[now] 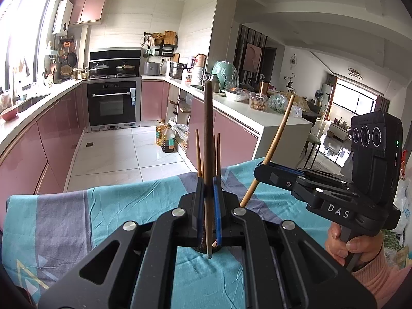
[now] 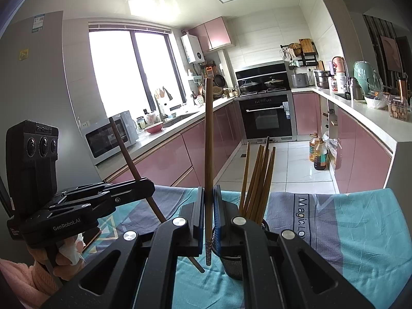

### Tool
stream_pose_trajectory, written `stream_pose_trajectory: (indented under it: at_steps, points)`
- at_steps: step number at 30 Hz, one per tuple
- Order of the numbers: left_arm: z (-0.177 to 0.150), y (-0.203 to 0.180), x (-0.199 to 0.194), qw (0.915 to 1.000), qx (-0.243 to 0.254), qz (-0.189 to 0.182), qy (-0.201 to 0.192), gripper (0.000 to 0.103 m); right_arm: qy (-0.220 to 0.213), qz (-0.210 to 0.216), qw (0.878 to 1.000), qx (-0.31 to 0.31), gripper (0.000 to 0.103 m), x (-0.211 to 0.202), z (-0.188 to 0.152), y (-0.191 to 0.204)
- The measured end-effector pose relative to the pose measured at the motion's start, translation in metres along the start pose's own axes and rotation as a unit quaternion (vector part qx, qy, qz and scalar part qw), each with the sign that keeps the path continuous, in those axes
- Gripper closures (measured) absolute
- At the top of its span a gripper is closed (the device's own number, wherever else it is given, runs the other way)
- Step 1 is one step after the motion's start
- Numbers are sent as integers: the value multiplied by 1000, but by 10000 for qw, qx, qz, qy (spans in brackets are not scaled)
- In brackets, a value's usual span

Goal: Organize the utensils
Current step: 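Lower both held chopsticks into the mesh cup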

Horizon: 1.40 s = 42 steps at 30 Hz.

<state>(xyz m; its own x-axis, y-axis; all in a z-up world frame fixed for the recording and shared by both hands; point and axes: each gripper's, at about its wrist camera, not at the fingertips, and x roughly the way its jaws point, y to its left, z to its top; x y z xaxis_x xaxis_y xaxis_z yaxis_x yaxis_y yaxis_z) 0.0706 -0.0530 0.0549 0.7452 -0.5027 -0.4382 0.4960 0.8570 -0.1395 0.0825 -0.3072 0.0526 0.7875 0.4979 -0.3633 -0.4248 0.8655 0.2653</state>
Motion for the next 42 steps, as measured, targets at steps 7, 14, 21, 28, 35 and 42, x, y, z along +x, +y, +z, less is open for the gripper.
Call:
stream_pose_trajectory:
  at_steps: [7, 14, 21, 28, 35, 42]
  points:
    - [4, -2, -2, 10000, 27, -15, -54, 96, -53, 3, 10000, -19, 97, 0, 5, -1]
    - [7, 1, 1, 10000, 30, -3, -69, 96, -80, 6, 10000, -12, 97, -1, 6, -3]
    - [11, -1, -2, 9999, 35, -2, -148, 96, -152, -20, 9999, 4, 97, -3, 10, -3]
    - [17, -1, -4, 9997, 58, -39, -232, 96, -195, -39, 9998, -14, 97, -5, 10, -1]
    - [23, -6, -9, 9995, 100, -68, -308, 96, -236, -79, 9997, -34, 97, -6, 16, 1]
    - [24, -10, -12, 9994, 116, -77, -322, 96, -263, -108, 9996, -63, 97, -5, 17, 3]
